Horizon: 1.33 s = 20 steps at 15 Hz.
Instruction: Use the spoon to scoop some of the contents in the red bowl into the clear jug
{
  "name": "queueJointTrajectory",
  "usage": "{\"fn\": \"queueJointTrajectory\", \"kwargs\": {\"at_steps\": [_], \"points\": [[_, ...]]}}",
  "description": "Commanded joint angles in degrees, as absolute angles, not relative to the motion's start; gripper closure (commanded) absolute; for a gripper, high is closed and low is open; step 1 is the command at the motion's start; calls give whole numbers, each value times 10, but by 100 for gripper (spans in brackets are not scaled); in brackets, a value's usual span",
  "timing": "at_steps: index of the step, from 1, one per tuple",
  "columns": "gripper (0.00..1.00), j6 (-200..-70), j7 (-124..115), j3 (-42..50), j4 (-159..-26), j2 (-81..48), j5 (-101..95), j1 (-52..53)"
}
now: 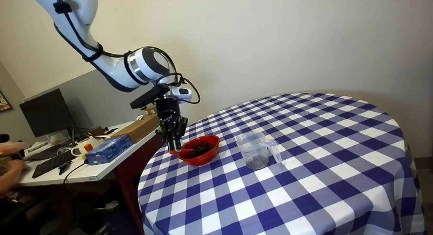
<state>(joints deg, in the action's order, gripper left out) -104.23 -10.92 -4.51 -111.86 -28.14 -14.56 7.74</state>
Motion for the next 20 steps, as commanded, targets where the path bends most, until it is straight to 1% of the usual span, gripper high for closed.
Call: {"fn": "queueJointTrajectory", "kwargs": {"at_steps": [1,20], "points": [[90,-1053,-93,-38,-1136,-262,-129,71],[90,-1082,-65,-40,-1203,-185,-84,56]]}}
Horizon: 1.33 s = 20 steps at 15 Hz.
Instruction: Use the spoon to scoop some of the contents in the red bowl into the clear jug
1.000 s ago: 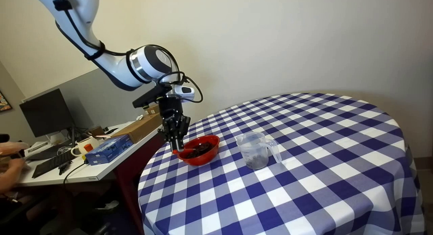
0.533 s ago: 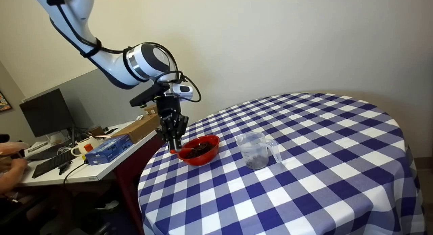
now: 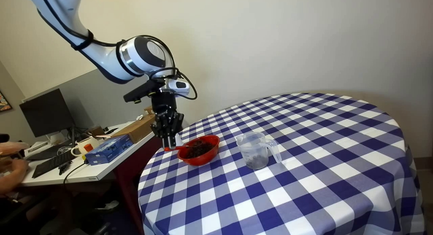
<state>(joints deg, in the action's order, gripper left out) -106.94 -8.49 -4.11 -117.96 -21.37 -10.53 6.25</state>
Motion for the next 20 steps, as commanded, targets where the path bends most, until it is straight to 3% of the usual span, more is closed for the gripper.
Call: {"fn": "queueJointTrajectory", "kwargs": {"at_steps": [1,20], "points": [[90,-1082,-64,-40,-1205,-182,-82,55],[90,-1088,-41,-26,-1217,-128,-48,22]]}}
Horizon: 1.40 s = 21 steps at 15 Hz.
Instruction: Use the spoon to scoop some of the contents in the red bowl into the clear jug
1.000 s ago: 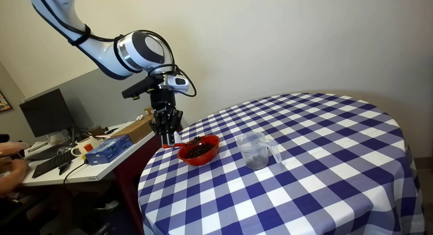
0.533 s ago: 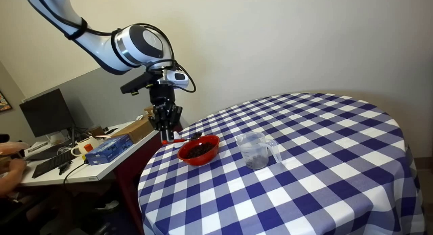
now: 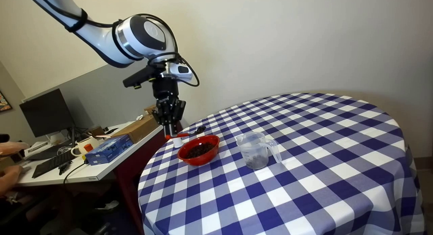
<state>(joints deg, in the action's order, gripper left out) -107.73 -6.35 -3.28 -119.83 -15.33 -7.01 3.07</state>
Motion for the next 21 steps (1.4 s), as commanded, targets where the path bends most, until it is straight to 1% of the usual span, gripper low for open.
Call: {"fn": "queueJointTrajectory", "kwargs": {"at_steps": [1,21], "points": [[90,-1088,-39,-23,-1217,-125,-45,19],[90,-1090,-11,31,-1235,-77,-17,-41]]}}
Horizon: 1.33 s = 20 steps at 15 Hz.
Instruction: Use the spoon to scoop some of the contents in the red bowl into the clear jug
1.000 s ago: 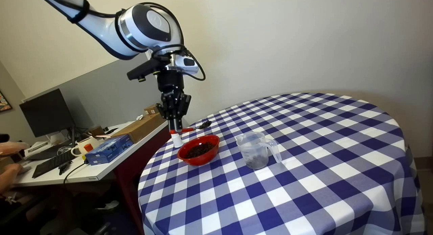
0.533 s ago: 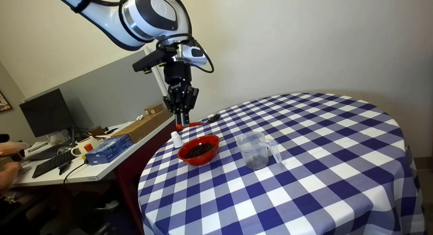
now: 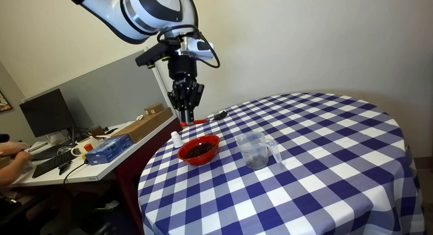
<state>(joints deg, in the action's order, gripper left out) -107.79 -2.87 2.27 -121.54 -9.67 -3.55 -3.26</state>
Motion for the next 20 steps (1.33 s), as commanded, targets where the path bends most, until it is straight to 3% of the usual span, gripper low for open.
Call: {"fn": "queueJointTrajectory", "kwargs": {"at_steps": [1,20], "points": [[90,-1090,-11,34,-1235,-78,-17,-44],[90,-1107,-19,68,-1249,-89,-33,-74]]}}
